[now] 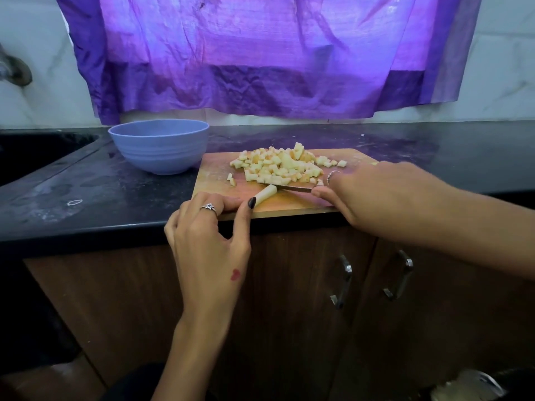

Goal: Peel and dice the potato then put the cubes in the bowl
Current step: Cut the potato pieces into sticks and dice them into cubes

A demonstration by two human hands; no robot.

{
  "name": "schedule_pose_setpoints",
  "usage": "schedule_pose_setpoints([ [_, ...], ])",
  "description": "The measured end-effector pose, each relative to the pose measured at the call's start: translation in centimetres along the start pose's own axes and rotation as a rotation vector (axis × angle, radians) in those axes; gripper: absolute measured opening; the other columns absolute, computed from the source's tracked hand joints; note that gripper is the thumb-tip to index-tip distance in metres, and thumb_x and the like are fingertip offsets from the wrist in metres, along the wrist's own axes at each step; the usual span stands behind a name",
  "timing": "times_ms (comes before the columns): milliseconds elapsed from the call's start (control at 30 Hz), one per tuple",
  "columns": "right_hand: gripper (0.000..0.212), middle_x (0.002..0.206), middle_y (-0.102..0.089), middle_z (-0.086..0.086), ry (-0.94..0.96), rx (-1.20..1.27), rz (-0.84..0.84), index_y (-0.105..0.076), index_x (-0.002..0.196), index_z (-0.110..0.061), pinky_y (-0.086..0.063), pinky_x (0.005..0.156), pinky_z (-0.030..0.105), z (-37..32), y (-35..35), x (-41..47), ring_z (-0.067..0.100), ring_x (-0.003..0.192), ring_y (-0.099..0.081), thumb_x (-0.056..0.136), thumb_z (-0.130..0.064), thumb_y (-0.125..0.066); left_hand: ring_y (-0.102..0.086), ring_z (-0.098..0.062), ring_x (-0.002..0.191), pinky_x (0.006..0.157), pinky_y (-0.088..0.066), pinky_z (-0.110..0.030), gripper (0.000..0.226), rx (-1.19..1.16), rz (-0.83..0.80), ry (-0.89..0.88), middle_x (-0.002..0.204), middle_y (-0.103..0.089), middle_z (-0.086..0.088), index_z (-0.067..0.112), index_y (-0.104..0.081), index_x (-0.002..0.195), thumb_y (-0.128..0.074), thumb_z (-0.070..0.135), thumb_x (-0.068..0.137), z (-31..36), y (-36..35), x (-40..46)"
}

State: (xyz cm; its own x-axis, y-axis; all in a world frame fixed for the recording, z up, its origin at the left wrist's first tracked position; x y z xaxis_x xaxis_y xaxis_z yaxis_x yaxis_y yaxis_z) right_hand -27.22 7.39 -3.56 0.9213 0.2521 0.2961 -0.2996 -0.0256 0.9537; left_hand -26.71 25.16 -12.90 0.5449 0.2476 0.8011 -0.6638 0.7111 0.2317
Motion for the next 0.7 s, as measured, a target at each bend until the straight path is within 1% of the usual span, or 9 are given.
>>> schedule_pose_setpoints([
  [67, 0.047, 0.09, -0.055, -0.003, -0.01, -0.081, 0.052, -0.055, 0.103, -0.023, -0.033, 0.067, 0.032, 0.4, 0.3, -0.5, 0.019, 0.08, -0.054, 0.099, -0.052, -0.019, -0.056, -0.011, 0.085, 0.085, -0.046, -0.053, 0.013, 0.001, 0.006, 0.002, 0.087, -0.062, 0.008, 0.017, -0.067, 0.09, -0.063, 0.028, 0.087, 0.0, -0.1, 0.0],
  [167, 0.043, 0.066, -0.043, -0.002, -0.021, 0.063, -0.039, -0.049, 0.074, -0.02, -0.031, 0.062, 0.034, 0.9, 0.7, -0.2, 0.013, 0.062, -0.045, 0.1, -0.044, -0.025, -0.055, -0.01, 0.085, 0.085, -0.046, -0.053, 0.014, 0.006, 0.003, 0.007, 0.086, -0.062, 0.009, 0.018, -0.067, 0.09, -0.062, 0.031, 0.088, 0.0, -0.1, 0.1],
  [267, 0.048, 0.064, -0.045, 0.005, -0.007, 0.145, -0.099, -0.045, 0.064, -0.018, -0.035, 0.061, 0.036, 1.0, 0.7, 0.1, 0.014, 0.06, -0.045, 0.101, -0.042, -0.025, -0.055, -0.01, 0.084, 0.085, -0.046, -0.054, 0.009, 0.008, 0.006, 0.003, 0.086, -0.062, 0.008, 0.017, -0.067, 0.09, -0.066, 0.026, 0.089, 0.0, -0.1, 0.0],
  [333, 0.047, 0.074, -0.052, 0.007, -0.007, 0.177, -0.147, -0.044, 0.064, -0.023, -0.042, 0.071, 0.036, 0.9, 0.3, 0.0, 0.012, 0.067, -0.047, 0.101, -0.042, -0.023, -0.054, -0.01, 0.084, 0.085, -0.045, -0.055, 0.009, 0.011, 0.007, 0.002, 0.086, -0.061, 0.008, 0.017, -0.066, 0.089, -0.067, 0.026, 0.088, 0.0, -0.1, -0.1],
  [400, 0.048, 0.086, -0.059, 0.01, -0.008, 0.221, -0.153, -0.046, 0.064, -0.022, -0.046, 0.083, 0.04, 0.8, -0.2, 0.2, 0.019, 0.086, -0.056, 0.101, -0.044, -0.023, -0.055, -0.01, 0.084, 0.085, -0.046, -0.055, 0.012, 0.006, 0.003, 0.004, 0.086, -0.061, 0.009, 0.018, -0.066, 0.089, -0.064, 0.029, 0.088, 0.0, 0.0, 0.0],
  [467, 0.048, 0.082, -0.06, 0.01, -0.006, 0.233, -0.161, -0.046, 0.063, -0.023, -0.046, 0.084, 0.041, 0.7, -0.5, 0.5, 0.026, 0.1, -0.057, 0.101, -0.043, -0.024, -0.056, -0.011, 0.085, 0.085, -0.046, -0.054, 0.015, -0.002, -0.003, 0.006, 0.087, -0.062, 0.008, 0.018, -0.066, 0.089, -0.061, 0.032, 0.088, 0.0, 0.0, 0.0],
  [567, 0.049, 0.072, -0.056, 0.009, 0.018, 0.204, -0.166, -0.047, 0.064, -0.021, -0.047, 0.083, 0.041, 0.3, -0.5, 0.7, 0.028, 0.092, -0.059, 0.102, -0.042, -0.024, -0.057, -0.012, 0.086, 0.086, -0.046, -0.053, 0.018, -0.005, -0.011, 0.014, 0.087, -0.063, 0.006, 0.016, -0.066, 0.089, -0.06, 0.033, 0.088, 0.0, -0.1, 0.0],
  [667, 0.039, 0.08, -0.056, 0.01, 0.027, 0.199, -0.175, -0.044, 0.07, -0.036, -0.042, 0.092, 0.041, -0.3, -0.4, 1.2, 0.03, 0.101, -0.056, 0.105, -0.034, -0.024, -0.057, -0.013, 0.086, 0.086, -0.046, -0.054, 0.016, 0.002, -0.012, 0.017, 0.087, -0.063, 0.005, 0.015, -0.066, 0.089, -0.061, 0.031, 0.088, 0.0, -0.2, 0.0],
  [700, 0.037, 0.081, -0.056, 0.009, 0.019, 0.198, -0.173, -0.047, 0.075, -0.036, -0.039, 0.092, 0.039, -0.6, -0.5, 1.4, 0.029, 0.099, -0.056, 0.105, -0.033, -0.025, -0.056, -0.013, 0.085, 0.085, -0.046, -0.054, 0.014, 0.005, -0.01, 0.014, 0.087, -0.062, 0.005, 0.015, -0.066, 0.089, -0.062, 0.029, 0.088, 0.0, -0.2, 0.0],
])
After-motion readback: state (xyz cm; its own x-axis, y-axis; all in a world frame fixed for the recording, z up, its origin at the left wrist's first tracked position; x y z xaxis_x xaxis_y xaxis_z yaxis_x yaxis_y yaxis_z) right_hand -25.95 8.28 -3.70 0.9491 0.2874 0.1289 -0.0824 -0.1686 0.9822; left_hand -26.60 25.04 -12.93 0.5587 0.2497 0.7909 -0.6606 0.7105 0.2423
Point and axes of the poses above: each hand's wrist, its own x-axis towards the middle knuckle, its own y-axis out of the back of the hand, z = x × y, the point moved 1 cm from there along x, towards the middle knuckle
